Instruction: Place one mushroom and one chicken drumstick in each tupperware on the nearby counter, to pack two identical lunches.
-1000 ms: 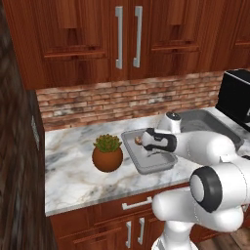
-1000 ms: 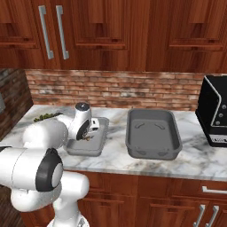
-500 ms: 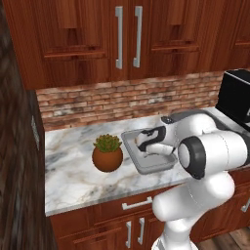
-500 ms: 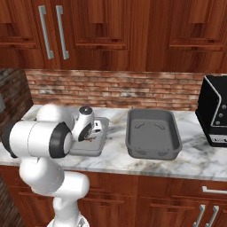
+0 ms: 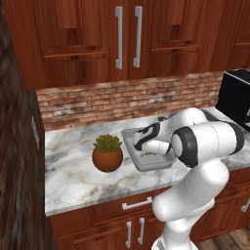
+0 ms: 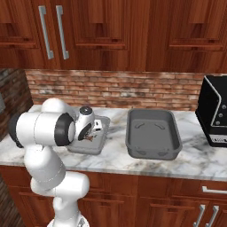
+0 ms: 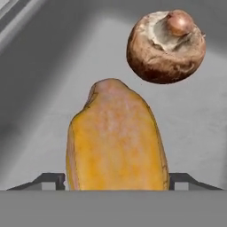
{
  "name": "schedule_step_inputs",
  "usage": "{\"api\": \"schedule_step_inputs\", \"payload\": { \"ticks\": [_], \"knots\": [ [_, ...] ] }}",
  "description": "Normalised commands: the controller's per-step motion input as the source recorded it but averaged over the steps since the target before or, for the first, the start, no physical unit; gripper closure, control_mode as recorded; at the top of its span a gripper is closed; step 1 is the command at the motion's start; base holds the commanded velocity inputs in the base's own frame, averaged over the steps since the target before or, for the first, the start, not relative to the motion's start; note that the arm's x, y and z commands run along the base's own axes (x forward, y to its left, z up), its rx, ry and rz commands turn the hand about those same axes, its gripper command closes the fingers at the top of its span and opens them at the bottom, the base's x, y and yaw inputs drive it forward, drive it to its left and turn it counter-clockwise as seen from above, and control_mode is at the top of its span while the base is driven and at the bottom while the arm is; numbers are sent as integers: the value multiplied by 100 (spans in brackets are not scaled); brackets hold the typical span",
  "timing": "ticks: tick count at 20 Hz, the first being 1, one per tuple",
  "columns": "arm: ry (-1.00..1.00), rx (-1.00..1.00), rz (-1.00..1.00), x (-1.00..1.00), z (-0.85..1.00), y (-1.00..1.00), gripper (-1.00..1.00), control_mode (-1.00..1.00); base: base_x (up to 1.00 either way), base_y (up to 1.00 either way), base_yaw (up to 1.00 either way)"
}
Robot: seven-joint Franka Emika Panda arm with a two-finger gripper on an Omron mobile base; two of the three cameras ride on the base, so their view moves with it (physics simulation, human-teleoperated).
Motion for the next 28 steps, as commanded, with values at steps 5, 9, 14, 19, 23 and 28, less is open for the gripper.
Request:
{"api": "schedule_step_inputs", "payload": {
  "ticks": [5,9,14,19,23,28],
  "knots": [
    [-2,-5,0,-50,55,2,-100,-100,0,0,0],
    [0,-6,-1,-66,100,0,-100,-100,0,0,0],
    [-3,-6,0,-37,100,0,-100,-100,0,0,0],
    [-8,-1,0,-76,96,-14,-100,-100,0,0,0],
    [-33,5,-5,-100,56,-15,-100,-100,0,0,0],
    [-29,2,-2,-100,53,-5,-100,-100,0,0,0]
  ]
}}
